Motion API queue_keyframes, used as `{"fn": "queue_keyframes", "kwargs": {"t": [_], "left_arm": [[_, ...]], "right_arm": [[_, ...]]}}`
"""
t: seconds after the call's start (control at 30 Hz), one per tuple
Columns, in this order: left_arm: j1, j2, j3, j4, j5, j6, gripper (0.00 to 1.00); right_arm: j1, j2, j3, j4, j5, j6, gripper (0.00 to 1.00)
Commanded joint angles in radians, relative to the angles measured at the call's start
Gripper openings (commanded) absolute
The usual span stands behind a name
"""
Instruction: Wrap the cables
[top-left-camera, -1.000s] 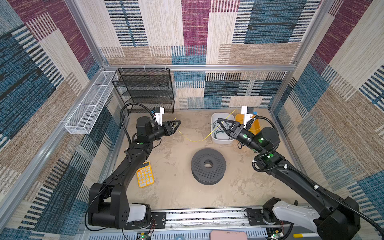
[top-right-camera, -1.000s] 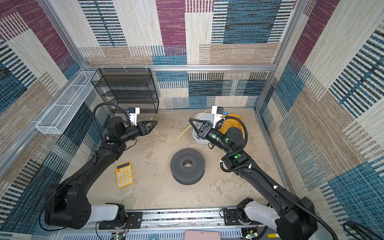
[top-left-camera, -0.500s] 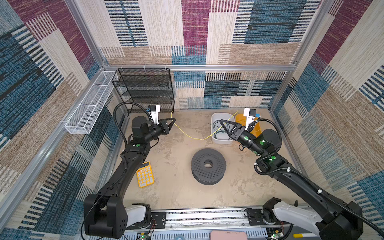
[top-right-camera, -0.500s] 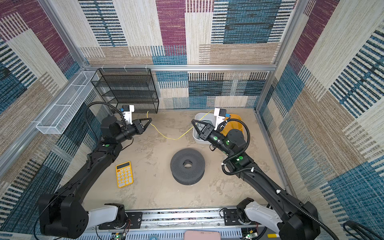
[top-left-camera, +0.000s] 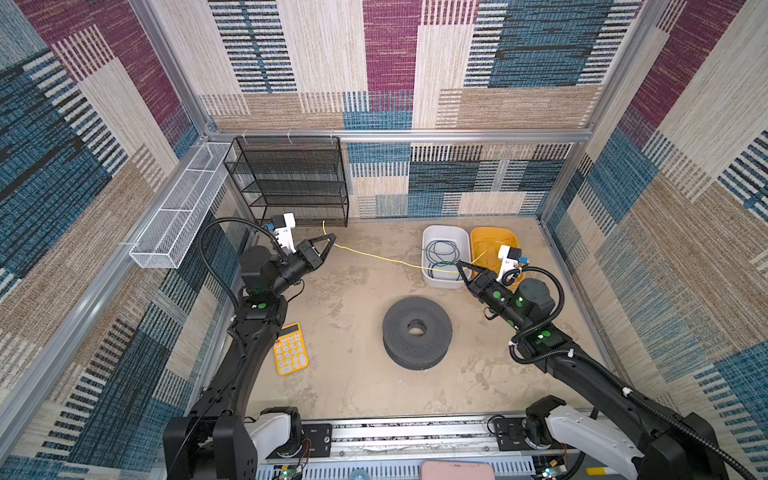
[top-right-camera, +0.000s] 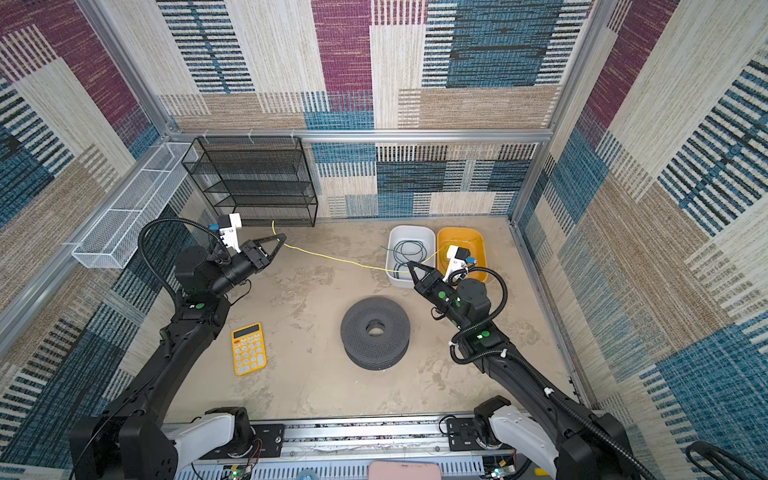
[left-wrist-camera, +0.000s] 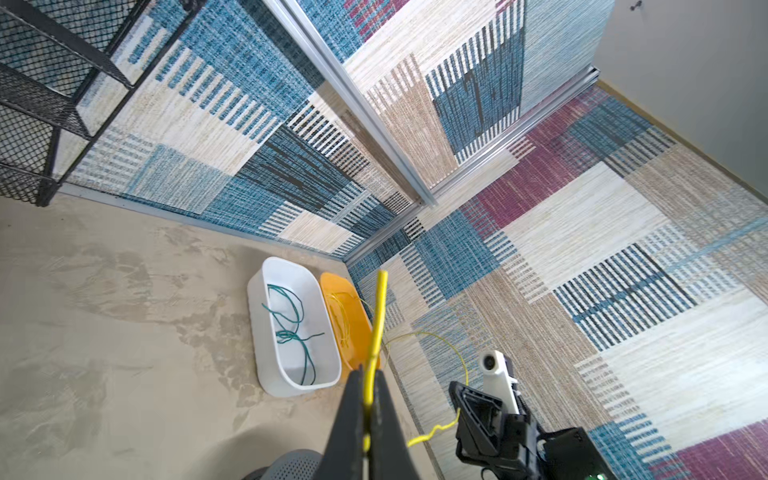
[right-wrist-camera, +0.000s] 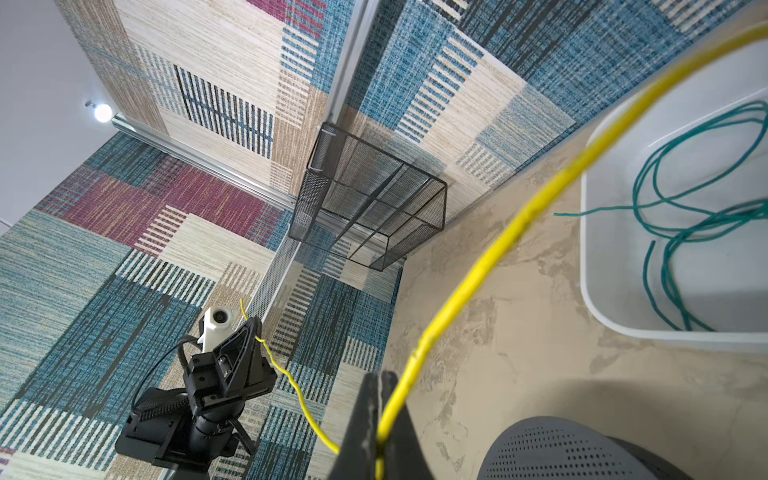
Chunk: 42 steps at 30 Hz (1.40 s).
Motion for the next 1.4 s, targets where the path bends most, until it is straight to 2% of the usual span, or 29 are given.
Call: {"fn": "queue_keyframes", "kwargs": {"t": [0.0, 0.07, 0.13, 0.17, 0.2, 0.33, 0.5, 0.6, 0.83, 1.0, 1.1, 1.13, 1.2, 1.27, 1.37], "left_arm": [[0.015, 0.007, 0.027, 0.139, -0.107, -0.06, 0.0], [0.008, 0.012, 0.032, 0.15, -0.095, -0.073, 0.0], [-0.004, 0.0, 0.033, 0.139, -0.098, -0.062, 0.0], [-0.01, -0.011, 0.028, 0.134, -0.111, -0.047, 0.0], [-0.02, -0.024, 0.029, 0.101, -0.128, -0.023, 0.0], [-0.064, -0.058, 0.043, 0.002, -0.212, 0.1, 0.0], [-0.095, -0.043, 0.069, -0.035, -0.244, 0.141, 0.0], [-0.101, -0.02, 0.095, -0.048, -0.228, 0.153, 0.0], [-0.114, -0.006, 0.142, -0.063, -0.207, 0.147, 0.0], [-0.129, -0.019, 0.153, -0.085, -0.203, 0.165, 0.0], [-0.14, -0.038, 0.139, -0.101, -0.215, 0.187, 0.0], [-0.151, -0.046, 0.13, -0.101, -0.224, 0.198, 0.0], [-0.177, -0.059, 0.112, -0.102, -0.255, 0.222, 0.0], [-0.213, -0.07, 0.1, -0.102, -0.292, 0.242, 0.0], [-0.288, -0.093, 0.078, -0.099, -0.406, 0.31, 0.0]], "right_arm": [[-0.013, 0.014, -0.018, 0.008, 0.069, 0.021, 0.02], [-0.014, 0.016, -0.012, -0.022, 0.026, -0.002, 0.13], [-0.014, 0.009, -0.002, -0.071, -0.023, -0.027, 0.43], [-0.014, -0.001, 0.003, -0.102, -0.046, -0.042, 0.56], [-0.013, -0.015, 0.009, -0.143, -0.064, -0.056, 0.64], [-0.014, -0.116, 0.006, -0.319, -0.082, -0.096, 0.8], [-0.014, -0.237, -0.002, -0.484, -0.076, -0.119, 0.84], [-0.014, -0.278, 0.029, -0.522, -0.128, -0.152, 0.86], [-0.013, -0.238, 0.295, -0.645, -0.177, -0.247, 0.86], [-0.012, -0.232, 0.355, -0.609, -0.226, -0.228, 0.83], [-0.011, -0.231, 0.398, -0.614, -0.193, -0.256, 0.81], [-0.011, -0.233, 0.406, -0.593, -0.184, -0.247, 0.81], [-0.001, -0.207, 0.405, -0.503, -0.241, -0.202, 0.8], [0.044, -0.155, 0.415, -0.441, -0.257, -0.173, 0.78], [0.176, -0.064, 0.422, -0.319, -0.2, -0.117, 0.78]]}}
